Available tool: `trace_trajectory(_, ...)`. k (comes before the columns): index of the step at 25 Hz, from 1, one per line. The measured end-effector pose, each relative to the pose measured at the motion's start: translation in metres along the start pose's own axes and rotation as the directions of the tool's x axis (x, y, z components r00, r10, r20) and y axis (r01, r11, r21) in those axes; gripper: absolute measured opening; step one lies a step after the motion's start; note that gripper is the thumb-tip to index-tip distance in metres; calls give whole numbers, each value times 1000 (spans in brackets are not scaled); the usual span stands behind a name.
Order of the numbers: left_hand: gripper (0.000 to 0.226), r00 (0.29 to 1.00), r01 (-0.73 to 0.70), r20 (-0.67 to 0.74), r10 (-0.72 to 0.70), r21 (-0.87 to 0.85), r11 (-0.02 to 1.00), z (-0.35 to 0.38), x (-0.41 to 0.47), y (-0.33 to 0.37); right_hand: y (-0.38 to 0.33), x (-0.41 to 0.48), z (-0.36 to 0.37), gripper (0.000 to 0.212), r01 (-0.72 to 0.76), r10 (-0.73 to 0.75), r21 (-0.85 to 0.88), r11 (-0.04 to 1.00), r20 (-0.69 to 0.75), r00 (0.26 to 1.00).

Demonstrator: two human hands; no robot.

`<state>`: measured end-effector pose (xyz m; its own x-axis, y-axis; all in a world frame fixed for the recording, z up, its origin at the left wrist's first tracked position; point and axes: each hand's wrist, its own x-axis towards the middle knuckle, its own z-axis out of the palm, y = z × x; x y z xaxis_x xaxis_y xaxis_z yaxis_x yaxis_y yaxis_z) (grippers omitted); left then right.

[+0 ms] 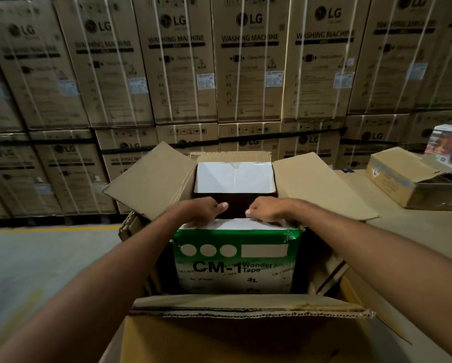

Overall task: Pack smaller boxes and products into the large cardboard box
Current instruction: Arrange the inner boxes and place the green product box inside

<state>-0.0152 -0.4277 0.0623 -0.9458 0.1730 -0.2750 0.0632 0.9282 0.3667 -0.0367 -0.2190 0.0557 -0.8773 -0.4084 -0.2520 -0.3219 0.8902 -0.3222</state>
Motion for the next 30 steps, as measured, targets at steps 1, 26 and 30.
trace_trajectory(1,57,999,-34,-40,34,15,999,-4,-1,-1,0,-1,-3,35,14,-14,14,1000,-52,999)
trace_trajectory(26,35,841,-368,427,333,-2,930,-79,-110,9,-58,-100,-55,21,84,-116,126,988,264,957)
trace_trajectory(30,33,916,-290,317,245,103,951,-77,-49,1,-38,-44,-53,33,-3,5,-30,1000,86,996)
